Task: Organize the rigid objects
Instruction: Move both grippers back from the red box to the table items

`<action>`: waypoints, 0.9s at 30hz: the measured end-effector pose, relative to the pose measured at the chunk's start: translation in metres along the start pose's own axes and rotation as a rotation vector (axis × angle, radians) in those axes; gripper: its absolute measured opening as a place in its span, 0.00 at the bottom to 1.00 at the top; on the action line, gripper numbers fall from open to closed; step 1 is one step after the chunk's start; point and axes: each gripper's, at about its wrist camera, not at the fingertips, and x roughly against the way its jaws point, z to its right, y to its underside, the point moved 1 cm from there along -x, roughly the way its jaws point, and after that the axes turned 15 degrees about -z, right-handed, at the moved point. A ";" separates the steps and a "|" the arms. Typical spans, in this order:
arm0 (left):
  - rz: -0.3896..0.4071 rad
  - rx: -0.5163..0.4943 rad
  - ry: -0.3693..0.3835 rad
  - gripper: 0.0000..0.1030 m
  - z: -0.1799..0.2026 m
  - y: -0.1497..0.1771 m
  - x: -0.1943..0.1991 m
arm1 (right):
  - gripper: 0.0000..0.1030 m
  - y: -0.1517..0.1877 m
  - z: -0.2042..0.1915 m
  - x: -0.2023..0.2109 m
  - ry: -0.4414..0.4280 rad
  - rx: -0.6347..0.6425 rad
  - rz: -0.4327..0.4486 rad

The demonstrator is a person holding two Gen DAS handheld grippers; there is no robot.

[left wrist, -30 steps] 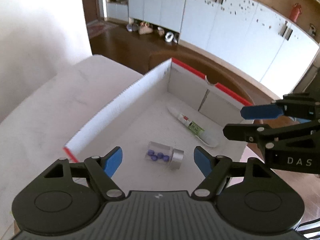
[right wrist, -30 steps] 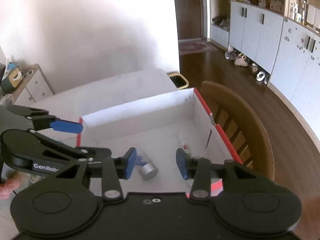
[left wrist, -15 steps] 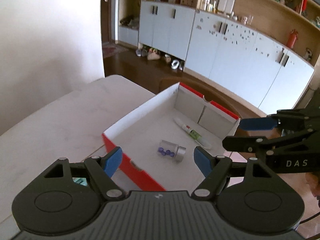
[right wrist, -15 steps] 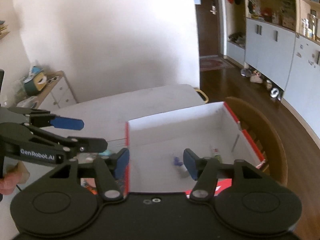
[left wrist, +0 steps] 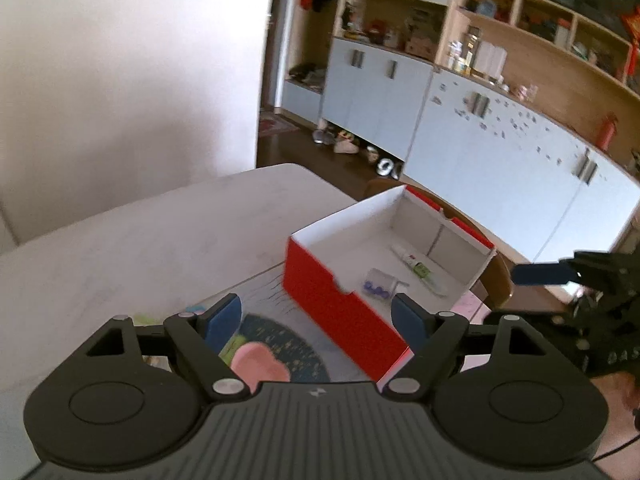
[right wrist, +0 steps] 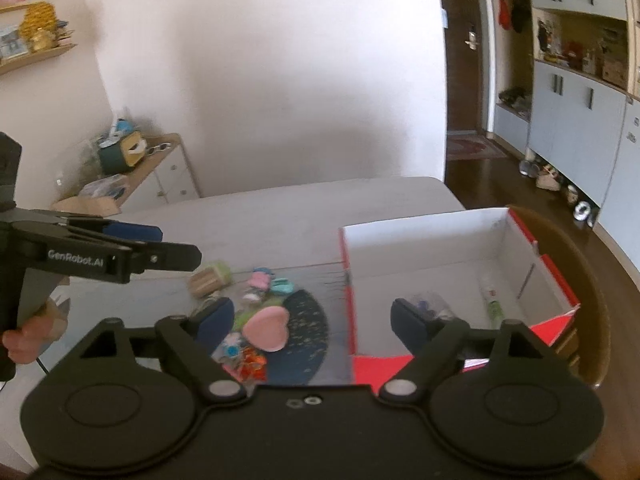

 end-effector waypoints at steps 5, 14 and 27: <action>0.009 0.055 -0.014 0.85 -0.018 0.028 0.009 | 0.91 0.011 -0.023 -0.003 -0.031 0.043 0.015; 0.036 0.115 -0.012 1.00 -0.042 0.073 0.008 | 0.92 0.027 -0.054 -0.018 -0.041 0.113 0.003; -0.034 0.271 -0.025 1.00 -0.074 0.135 -0.033 | 0.97 0.043 -0.066 -0.053 -0.074 0.085 -0.039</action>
